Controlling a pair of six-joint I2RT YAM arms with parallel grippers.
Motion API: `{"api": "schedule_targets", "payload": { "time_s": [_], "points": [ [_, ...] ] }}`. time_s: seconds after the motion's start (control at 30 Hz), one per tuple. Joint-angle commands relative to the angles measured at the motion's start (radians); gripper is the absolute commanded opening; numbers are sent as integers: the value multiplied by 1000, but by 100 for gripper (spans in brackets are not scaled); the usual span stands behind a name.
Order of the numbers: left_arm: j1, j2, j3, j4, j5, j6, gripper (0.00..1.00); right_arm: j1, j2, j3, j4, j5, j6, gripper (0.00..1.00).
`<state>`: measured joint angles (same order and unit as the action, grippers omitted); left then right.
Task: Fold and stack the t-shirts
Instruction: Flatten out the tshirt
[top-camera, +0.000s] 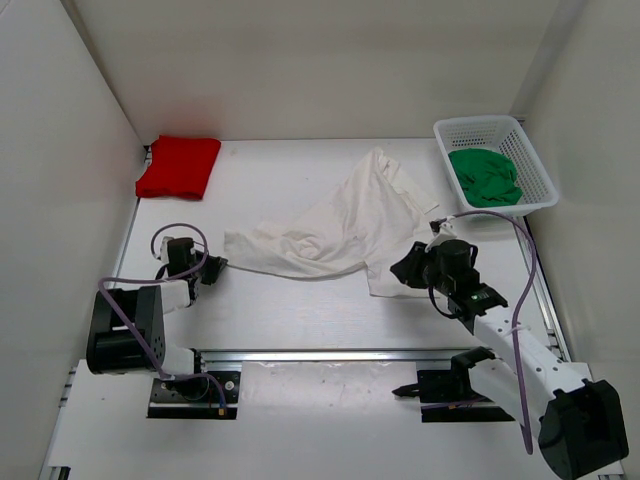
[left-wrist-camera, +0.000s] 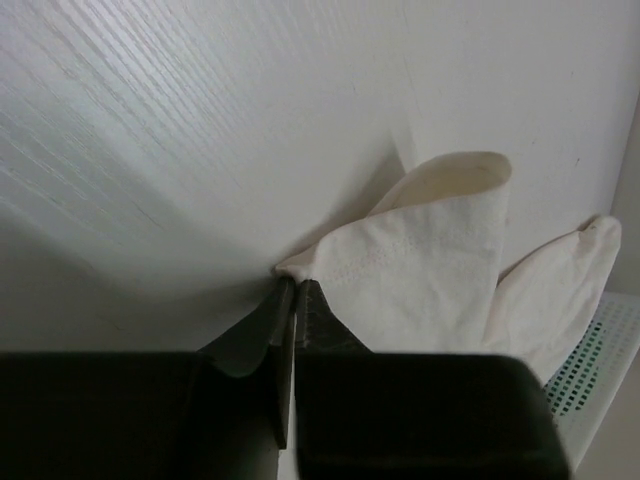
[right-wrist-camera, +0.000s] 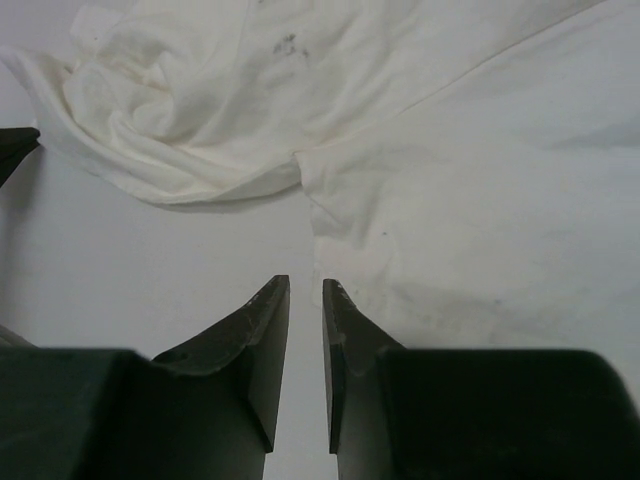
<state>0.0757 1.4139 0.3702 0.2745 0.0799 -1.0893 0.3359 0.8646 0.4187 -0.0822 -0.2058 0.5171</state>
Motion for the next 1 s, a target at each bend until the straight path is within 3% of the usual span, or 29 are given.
{"api": "schedule_targets", "payload": {
  "time_s": [0.0, 0.1, 0.2, 0.33, 0.57, 0.83, 0.97],
  "points": [
    [-8, -21, 47, -21, -58, 34, 8, -23, -35, -3, -20, 72, 6, 19],
    [-22, -47, 88, -47, -68, 63, 0, -43, -55, -14, -95, 143, 27, 26],
    [-53, -122, 105, -63, -78, 98, 0, -84, -82, -24, -168, 203, 40, 35],
    [-131, -208, 162, -121, -111, 187, 0, -205, -108, -47, -261, 241, 43, 41],
    [-272, -315, 196, -236, -146, 295, 0, -222, -16, -34, -341, 381, 75, 40],
    [-390, -371, 147, -239, -140, 342, 0, -302, 117, -11, -303, 306, 57, 38],
    [-393, -369, 138, -225, -115, 341, 0, -278, 163, -6, -288, 289, 58, 32]
  ]
}}
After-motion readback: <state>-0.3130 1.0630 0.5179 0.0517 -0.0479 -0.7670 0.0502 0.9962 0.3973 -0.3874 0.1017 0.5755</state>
